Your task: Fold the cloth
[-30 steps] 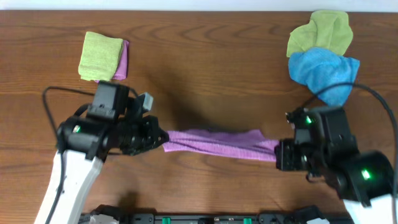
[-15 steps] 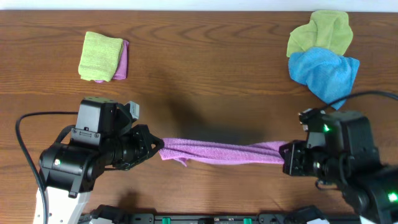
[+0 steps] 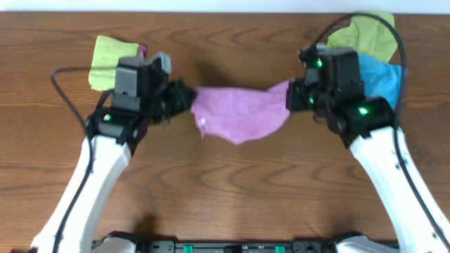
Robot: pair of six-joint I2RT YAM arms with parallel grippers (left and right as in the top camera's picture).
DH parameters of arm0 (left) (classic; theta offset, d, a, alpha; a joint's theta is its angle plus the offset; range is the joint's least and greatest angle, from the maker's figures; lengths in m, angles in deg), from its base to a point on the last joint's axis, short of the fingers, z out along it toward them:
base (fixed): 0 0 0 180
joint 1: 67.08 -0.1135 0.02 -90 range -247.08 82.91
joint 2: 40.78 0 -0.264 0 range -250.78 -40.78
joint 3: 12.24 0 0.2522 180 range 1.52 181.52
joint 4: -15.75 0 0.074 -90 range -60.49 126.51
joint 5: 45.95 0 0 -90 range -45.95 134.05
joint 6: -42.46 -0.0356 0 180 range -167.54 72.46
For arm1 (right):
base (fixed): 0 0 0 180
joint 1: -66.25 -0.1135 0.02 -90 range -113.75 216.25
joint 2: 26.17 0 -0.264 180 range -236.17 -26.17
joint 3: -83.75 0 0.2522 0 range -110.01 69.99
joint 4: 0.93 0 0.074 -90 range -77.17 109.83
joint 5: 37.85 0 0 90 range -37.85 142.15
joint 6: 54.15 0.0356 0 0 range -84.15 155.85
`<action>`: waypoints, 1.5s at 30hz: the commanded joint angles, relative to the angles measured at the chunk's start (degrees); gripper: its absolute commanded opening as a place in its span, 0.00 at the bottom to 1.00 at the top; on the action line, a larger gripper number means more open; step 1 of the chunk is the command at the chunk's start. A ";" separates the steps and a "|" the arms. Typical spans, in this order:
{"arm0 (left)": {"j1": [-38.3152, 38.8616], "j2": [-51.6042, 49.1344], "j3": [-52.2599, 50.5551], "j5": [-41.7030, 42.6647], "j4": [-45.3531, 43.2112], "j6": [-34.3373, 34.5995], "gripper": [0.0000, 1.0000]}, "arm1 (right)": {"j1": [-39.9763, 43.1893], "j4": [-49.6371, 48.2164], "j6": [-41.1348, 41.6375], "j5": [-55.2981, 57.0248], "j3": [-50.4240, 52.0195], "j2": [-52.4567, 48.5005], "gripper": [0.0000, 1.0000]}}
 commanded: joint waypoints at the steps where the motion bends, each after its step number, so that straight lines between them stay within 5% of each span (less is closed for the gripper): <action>1: -2.19 -3.39 2.10 2.56 -5.46 -0.09 0.06 | 1.38 -4.35 -2.86 1.51 -3.30 -2.56 0.01; 13: -4.55 -4.42 12.17 5.73 6.97 -7.76 0.06 | 1.40 1.70 -4.76 0.81 -7.30 -2.45 0.01; 22: -4.48 -4.42 8.00 1.88 38.95 -21.81 0.06 | -1.95 27.47 -3.74 -0.37 -6.23 -2.43 0.02; 32: 0.31 -4.42 -8.22 3.69 38.97 -22.71 0.06 | -3.15 33.77 0.07 -0.46 3.06 -1.60 0.02; 45: 0.35 -4.42 -13.88 3.74 35.85 -22.45 0.06 | -3.52 27.39 6.95 -0.39 22.62 8.09 0.02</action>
